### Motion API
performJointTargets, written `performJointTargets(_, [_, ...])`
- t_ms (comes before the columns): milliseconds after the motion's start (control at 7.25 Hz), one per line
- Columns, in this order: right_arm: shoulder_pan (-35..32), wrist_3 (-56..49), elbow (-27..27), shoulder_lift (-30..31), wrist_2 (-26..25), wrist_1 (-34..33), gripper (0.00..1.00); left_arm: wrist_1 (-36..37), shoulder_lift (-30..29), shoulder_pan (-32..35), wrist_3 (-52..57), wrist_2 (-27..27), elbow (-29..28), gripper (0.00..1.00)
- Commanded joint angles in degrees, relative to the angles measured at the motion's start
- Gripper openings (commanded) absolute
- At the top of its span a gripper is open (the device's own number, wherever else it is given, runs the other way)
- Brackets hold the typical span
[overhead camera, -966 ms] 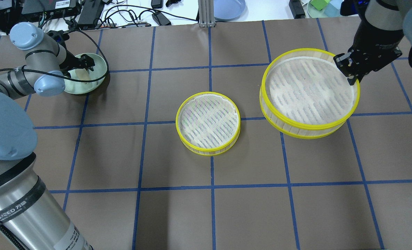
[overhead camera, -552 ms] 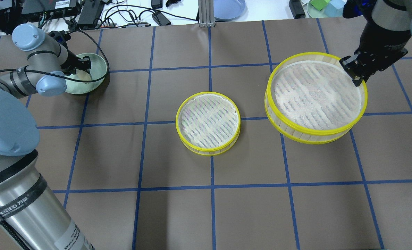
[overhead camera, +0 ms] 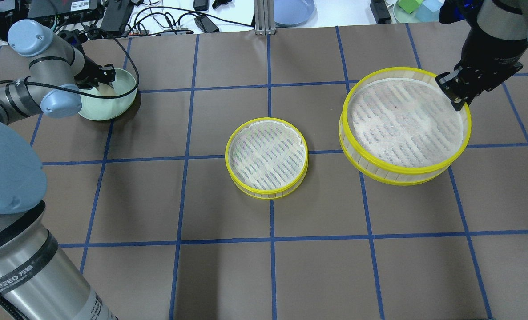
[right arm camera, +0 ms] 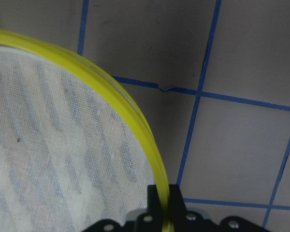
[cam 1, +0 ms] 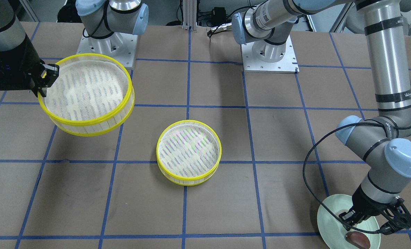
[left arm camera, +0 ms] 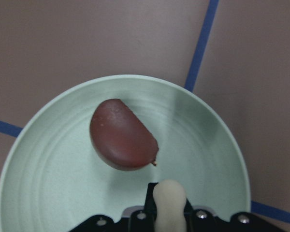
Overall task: Place buns in different layers of steamer
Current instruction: 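Grasp the white bun from the green plate with the left gripper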
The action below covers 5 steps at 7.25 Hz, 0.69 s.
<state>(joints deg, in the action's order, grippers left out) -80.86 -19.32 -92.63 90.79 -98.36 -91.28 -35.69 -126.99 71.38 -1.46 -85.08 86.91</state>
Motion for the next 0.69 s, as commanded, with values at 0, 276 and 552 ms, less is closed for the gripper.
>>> performJointTargets(0, [0.0,0.0,0.0,0.3,0.5,0.0,0.0,-4.6,4.0,6.0,-7.4,-0.2,0.5,0.0])
performJointTargets(276, [0.0,-0.2,0.1,0.2,0.2,0.0,0.0,-7.4,7.2,13.3,-18.6,-0.1,0.6,0.0])
performJointTargets(552, [0.0,-0.4,0.0,0.2,0.5,0.0,0.0,-10.4,8.9,20.2,-27.5,-0.1,1.8,0.0])
